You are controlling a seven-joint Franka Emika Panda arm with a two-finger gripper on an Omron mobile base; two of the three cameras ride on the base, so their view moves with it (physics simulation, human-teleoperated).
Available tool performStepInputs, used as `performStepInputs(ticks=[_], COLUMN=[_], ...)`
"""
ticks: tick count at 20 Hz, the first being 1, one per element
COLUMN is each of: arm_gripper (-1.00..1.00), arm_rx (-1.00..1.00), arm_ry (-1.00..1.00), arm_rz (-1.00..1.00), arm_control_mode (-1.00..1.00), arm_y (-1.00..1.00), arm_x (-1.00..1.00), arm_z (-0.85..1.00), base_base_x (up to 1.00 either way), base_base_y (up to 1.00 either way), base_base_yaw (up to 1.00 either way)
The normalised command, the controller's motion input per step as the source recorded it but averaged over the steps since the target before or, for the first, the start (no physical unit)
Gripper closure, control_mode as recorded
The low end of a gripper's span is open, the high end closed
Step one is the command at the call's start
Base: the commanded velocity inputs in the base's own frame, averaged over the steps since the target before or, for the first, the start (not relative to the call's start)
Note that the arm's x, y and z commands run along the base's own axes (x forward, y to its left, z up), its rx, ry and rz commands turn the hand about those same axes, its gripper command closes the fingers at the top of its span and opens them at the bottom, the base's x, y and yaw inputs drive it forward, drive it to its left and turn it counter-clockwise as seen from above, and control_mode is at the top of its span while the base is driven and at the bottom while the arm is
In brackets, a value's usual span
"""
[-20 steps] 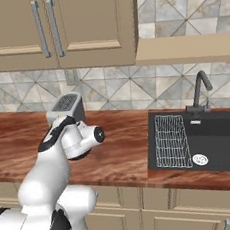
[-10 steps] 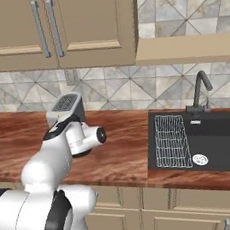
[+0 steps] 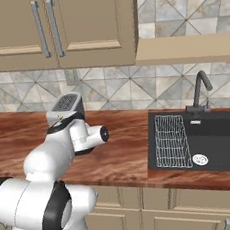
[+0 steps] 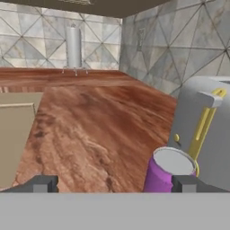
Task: Four empty soda cans are scattered around the kitchen. Gather all the cans and cluster them next to the stove for recycling.
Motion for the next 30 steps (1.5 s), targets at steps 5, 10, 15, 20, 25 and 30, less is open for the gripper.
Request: performStepInputs(ticks=[5,10,15,20,25,30], arm_gripper=[-1.00,-1.00,-1.00,-1.00,-1.00,-1.00], arm_rx=[0.00,0.00,0.00,0.00,0.00,0.00], arm_ry=[0.00,0.00,0.00,0.00,0.00,0.01], arm_rz=[-0.01,-0.01,0.00,0.00,0.00,0.00], arm_control_mode=[-1.00,-1.00,-1.00,-1.00,-1.00,-1.00], arm_y=[0.05,0.04,0.00,0.05,0.09,0.10], arm_x=[0.15,0.17,0.15,0.11,0.12,0.12], arm_z=[-0.02,-0.07,-0.17,-0.17,-0.14,-0.09], base_base_x=[0.00,0.00,0.00,0.00,0.00,0.00], base_base_y=[0.00,0.00,0.00,0.00,0.00,0.00], base_base_yaw=[0.00,0.00,0.00,0.00,0.00,0.00])
